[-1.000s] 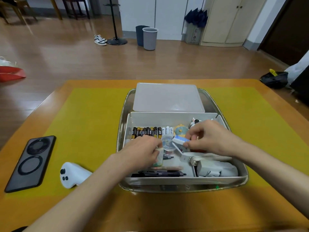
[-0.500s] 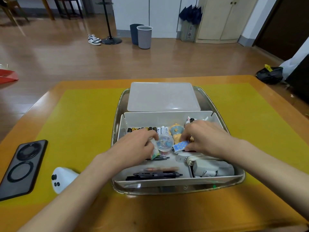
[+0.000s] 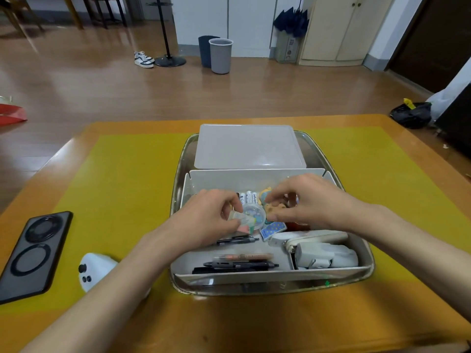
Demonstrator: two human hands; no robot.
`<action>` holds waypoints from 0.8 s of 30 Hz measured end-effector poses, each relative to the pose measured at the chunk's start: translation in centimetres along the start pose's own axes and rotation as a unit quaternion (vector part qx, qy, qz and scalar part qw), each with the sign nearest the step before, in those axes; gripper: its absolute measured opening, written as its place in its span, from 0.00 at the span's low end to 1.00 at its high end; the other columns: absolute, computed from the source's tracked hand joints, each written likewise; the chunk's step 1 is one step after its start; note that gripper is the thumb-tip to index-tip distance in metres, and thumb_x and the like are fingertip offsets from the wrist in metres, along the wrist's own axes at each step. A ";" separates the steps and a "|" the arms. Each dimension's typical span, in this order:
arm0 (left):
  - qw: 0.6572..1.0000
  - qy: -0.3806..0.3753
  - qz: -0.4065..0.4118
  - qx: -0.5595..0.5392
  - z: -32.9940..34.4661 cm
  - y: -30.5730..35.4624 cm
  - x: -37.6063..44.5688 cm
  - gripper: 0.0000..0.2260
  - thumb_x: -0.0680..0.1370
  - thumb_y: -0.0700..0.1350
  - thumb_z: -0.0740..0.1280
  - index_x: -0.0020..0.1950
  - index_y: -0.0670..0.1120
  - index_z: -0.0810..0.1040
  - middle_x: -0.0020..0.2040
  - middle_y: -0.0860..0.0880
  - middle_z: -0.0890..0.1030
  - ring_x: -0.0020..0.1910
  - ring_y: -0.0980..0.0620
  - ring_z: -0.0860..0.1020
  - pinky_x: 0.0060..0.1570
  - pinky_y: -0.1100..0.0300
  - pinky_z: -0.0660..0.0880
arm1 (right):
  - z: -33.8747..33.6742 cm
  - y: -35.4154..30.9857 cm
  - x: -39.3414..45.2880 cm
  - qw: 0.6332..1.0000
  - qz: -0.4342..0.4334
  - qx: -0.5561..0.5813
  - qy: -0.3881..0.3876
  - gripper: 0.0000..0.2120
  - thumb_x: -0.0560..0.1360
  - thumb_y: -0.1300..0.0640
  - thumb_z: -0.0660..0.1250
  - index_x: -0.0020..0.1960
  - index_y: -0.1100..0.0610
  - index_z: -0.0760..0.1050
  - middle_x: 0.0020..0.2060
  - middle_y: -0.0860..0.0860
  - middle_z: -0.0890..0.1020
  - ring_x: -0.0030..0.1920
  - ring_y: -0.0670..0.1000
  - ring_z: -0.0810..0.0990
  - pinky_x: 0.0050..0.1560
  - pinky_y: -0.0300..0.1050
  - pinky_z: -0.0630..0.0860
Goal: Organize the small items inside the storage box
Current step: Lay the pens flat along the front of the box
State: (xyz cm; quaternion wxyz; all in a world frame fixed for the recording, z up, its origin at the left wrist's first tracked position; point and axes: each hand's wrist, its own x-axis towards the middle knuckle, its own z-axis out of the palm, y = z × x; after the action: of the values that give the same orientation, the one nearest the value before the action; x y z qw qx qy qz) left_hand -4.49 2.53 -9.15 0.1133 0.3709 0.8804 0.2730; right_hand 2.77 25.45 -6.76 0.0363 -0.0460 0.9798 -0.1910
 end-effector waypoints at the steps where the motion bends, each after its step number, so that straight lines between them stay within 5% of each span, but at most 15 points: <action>1: 0.999 0.005 0.006 -0.039 0.0 0.2 0.0 0.06 0.74 0.47 0.73 0.49 0.54 0.80 0.35 0.52 0.79 0.36 0.53 0.78 0.35 0.58 0.73 | 0.1 -0.3 -0.2 0.999 -0.005 0.047 -0.006 0.19 0.69 0.35 0.73 0.55 0.44 0.83 0.40 0.38 0.82 0.39 0.41 0.78 0.42 0.43 0.76; 6: 0.986 0.012 0.006 -0.168 0.6 1.2 -0.2 0.09 0.74 0.45 0.75 0.53 0.51 0.80 0.40 0.52 0.82 0.39 0.53 0.81 0.42 0.57 0.80 | 1.2 -0.9 -0.3 0.995 -0.012 0.098 -0.014 0.08 0.72 0.45 0.76 0.39 0.44 0.78 0.31 0.44 0.77 0.33 0.43 0.73 0.37 0.44 0.71; 9: 1.000 0.010 0.014 0.023 0.8 0.5 -0.6 0.07 0.75 0.50 0.73 0.49 0.53 0.77 0.40 0.57 0.79 0.40 0.55 0.78 0.37 0.63 0.73 | 0.8 0.3 -0.8 0.995 0.023 0.098 0.018 0.10 0.71 0.46 0.77 0.39 0.49 0.79 0.31 0.47 0.78 0.32 0.45 0.72 0.36 0.46 0.70; 13: 0.973 -0.080 0.031 0.213 2.9 -0.5 -2.0 0.10 0.75 0.55 0.69 0.48 0.50 0.76 0.45 0.53 0.77 0.44 0.53 0.74 0.39 0.59 0.68 | 0.6 1.7 -1.5 0.995 0.043 0.090 0.017 0.09 0.70 0.48 0.79 0.38 0.46 0.79 0.29 0.39 0.80 0.29 0.41 0.73 0.31 0.37 0.67; 16: 0.969 -0.090 0.042 0.228 3.7 -0.5 -2.0 0.10 0.76 0.54 0.69 0.51 0.49 0.77 0.48 0.52 0.77 0.46 0.52 0.75 0.39 0.59 0.68 | 1.1 1.9 -1.7 0.997 0.040 0.072 0.005 0.07 0.70 0.49 0.79 0.42 0.49 0.83 0.31 0.39 0.81 0.30 0.40 0.75 0.31 0.38 0.67; 20: 0.969 -0.124 0.047 0.208 3.3 -0.9 -1.5 0.08 0.76 0.53 0.70 0.52 0.52 0.79 0.47 0.55 0.77 0.45 0.54 0.74 0.38 0.61 0.66 | 1.1 2.2 -2.1 0.998 0.038 0.057 0.005 0.11 0.69 0.44 0.78 0.35 0.41 0.76 0.31 0.34 0.78 0.31 0.41 0.74 0.31 0.41 0.67; 24: 0.968 -0.130 0.054 0.206 2.8 -0.1 -1.3 0.10 0.77 0.58 0.66 0.53 0.54 0.80 0.49 0.56 0.79 0.48 0.54 0.77 0.43 0.56 0.75 | 0.5 3.1 -3.1 0.995 0.069 0.067 0.038 0.08 0.69 0.43 0.77 0.37 0.41 0.78 0.32 0.41 0.81 0.32 0.44 0.75 0.38 0.51 0.75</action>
State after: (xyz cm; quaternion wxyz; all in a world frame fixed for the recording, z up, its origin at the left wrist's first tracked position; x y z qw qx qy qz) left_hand -2.50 2.60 -11.49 0.1334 0.4658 0.8738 0.0410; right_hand 5.64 28.40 -8.22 0.0153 0.0312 0.9665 -0.2545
